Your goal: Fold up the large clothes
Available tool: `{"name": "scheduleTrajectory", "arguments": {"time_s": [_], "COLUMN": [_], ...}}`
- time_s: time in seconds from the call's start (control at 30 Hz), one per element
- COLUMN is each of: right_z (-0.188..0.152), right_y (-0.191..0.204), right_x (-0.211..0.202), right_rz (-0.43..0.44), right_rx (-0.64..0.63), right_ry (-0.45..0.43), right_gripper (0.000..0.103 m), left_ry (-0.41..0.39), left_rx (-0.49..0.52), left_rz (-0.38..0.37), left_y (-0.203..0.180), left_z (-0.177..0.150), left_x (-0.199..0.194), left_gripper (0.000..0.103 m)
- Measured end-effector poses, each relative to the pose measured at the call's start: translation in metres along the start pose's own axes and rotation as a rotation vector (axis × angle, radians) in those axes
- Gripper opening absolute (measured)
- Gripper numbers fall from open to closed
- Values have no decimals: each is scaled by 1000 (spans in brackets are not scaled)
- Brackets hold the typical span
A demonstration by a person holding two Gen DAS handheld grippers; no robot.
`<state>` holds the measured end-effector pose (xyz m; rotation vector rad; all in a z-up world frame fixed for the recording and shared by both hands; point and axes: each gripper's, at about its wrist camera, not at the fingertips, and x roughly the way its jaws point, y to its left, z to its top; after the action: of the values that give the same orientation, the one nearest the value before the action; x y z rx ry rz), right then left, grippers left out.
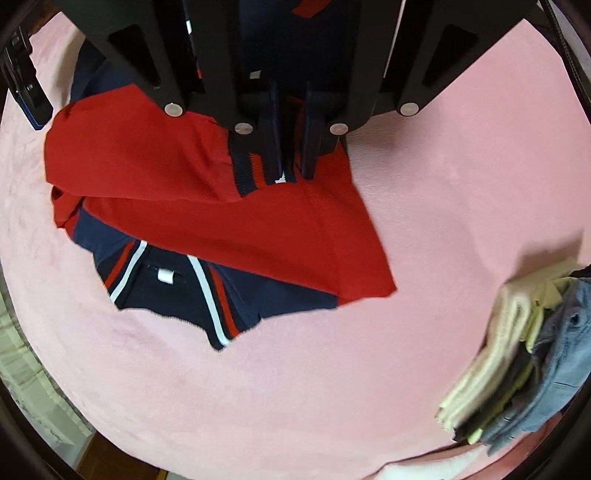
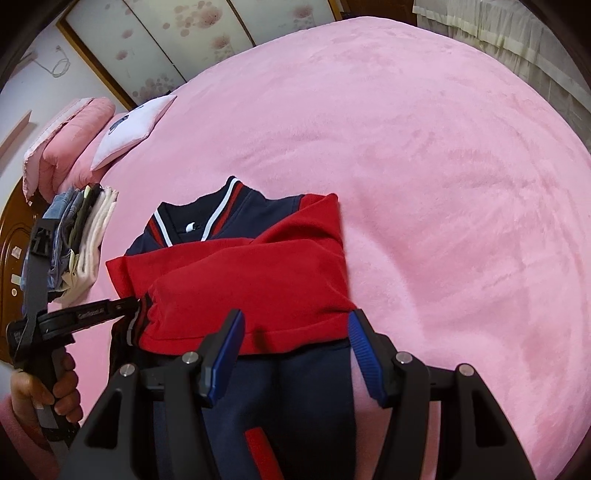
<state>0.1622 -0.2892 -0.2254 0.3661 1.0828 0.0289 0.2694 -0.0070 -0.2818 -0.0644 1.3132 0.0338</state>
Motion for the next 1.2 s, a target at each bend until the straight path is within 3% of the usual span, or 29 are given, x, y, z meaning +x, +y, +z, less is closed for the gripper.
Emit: {"name": "scheduleTrajectory", "arguments": {"time_s": [0.2,0.33,0.4,0.47,0.53,0.63,0.7,0.77,0.93,0.97,1.0,1.1,1.2], "right_z": [6,10,12,14,15,15,14,14,14,14,15,15,15], "right_y": [-6,-10,-11,-11,-11,-9,-8,-7,-2,-1,0,2,4], "right_x": [-2,-5,-6,-5,-5,-3,-1,1,4,4,4,5,4], "right_rz": [1,-5,-5,-5,-4,0,5,10,15,15,14,13,10], "right_rx": [-2,-3,-3,-2,1,1,5,7,-4,-9,-12,-16,-22], "right_ry": [-4,-17,-19,-18,-19,-16,-9,-4,2,2,2,2,-2], "right_gripper": [58,58,58,58,58,58,58,58,58,58,58,58,58], "left_ry": [-125,-231,-222,-125,-34,60,118,146,197,190,178,139,58], "left_rx": [5,-34,-34,-32,-69,-141,-171,-183,-100,-71,-46,17,61], "left_rz": [14,-64,-91,-132,-161,-207,-231,-229,-150,-142,-144,-107,-103], "left_y": [-1,5,11,15,19,29,32,31,13,6,0,-18,-32], "left_z": [0,10,20,25,22,12,8,3,-2,-3,-4,-7,-7], "left_x": [-39,-72,-78,-72,-60,-37,-23,-12,12,15,18,20,1], "left_gripper": [4,4,4,7,15,38,67,71,69,59,37,13,12]}}
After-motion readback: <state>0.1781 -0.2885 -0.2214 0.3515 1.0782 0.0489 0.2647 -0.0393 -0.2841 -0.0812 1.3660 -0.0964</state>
